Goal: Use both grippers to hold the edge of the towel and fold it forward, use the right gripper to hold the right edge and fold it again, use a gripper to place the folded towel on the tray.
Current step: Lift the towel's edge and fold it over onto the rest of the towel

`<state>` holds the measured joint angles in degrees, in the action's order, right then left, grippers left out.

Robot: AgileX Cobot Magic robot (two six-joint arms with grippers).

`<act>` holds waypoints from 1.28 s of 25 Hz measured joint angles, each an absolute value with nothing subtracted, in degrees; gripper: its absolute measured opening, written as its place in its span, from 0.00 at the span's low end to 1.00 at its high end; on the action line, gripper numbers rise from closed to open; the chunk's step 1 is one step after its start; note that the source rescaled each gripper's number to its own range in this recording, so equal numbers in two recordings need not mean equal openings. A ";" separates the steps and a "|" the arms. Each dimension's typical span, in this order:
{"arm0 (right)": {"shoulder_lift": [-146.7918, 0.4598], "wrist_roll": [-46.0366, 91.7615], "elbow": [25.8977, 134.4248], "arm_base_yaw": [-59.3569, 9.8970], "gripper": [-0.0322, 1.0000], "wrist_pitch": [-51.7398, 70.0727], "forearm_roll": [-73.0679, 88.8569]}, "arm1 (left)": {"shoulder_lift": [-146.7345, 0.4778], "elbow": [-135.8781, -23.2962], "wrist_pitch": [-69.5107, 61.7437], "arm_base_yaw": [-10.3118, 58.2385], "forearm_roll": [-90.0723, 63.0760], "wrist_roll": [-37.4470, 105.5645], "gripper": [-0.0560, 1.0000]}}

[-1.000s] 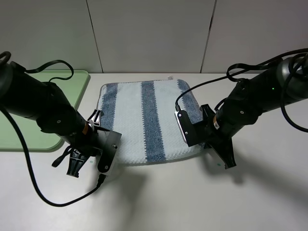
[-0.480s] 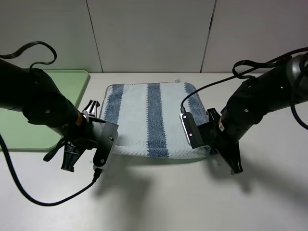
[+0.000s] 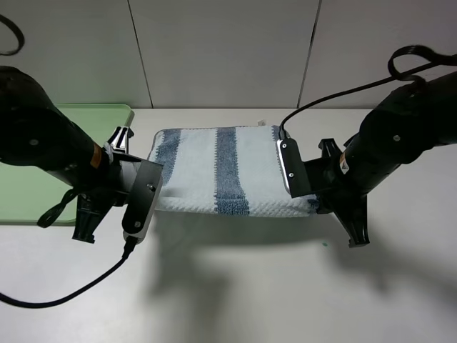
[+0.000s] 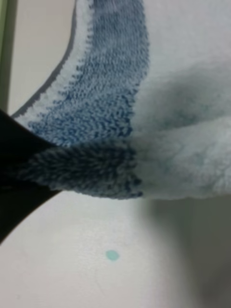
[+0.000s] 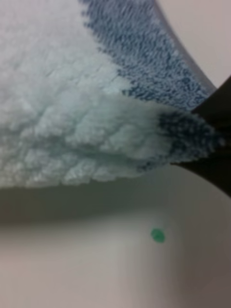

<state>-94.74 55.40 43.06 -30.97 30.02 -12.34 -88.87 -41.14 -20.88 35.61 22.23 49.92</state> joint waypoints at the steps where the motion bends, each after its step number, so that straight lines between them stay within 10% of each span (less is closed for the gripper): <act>1: -93.66 55.40 43.06 -30.97 0.03 30.55 -12.13 | -88.06 -41.14 -21.31 35.65 22.08 49.92 0.06; 32: -69.55 55.40 42.95 -31.14 0.03 45.24 -2.17 | -78.59 -41.81 -35.84 48.29 29.12 33.90 0.06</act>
<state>-69.55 55.40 42.95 -31.14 45.24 -2.17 -78.59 -41.81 -35.84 48.29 29.12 33.90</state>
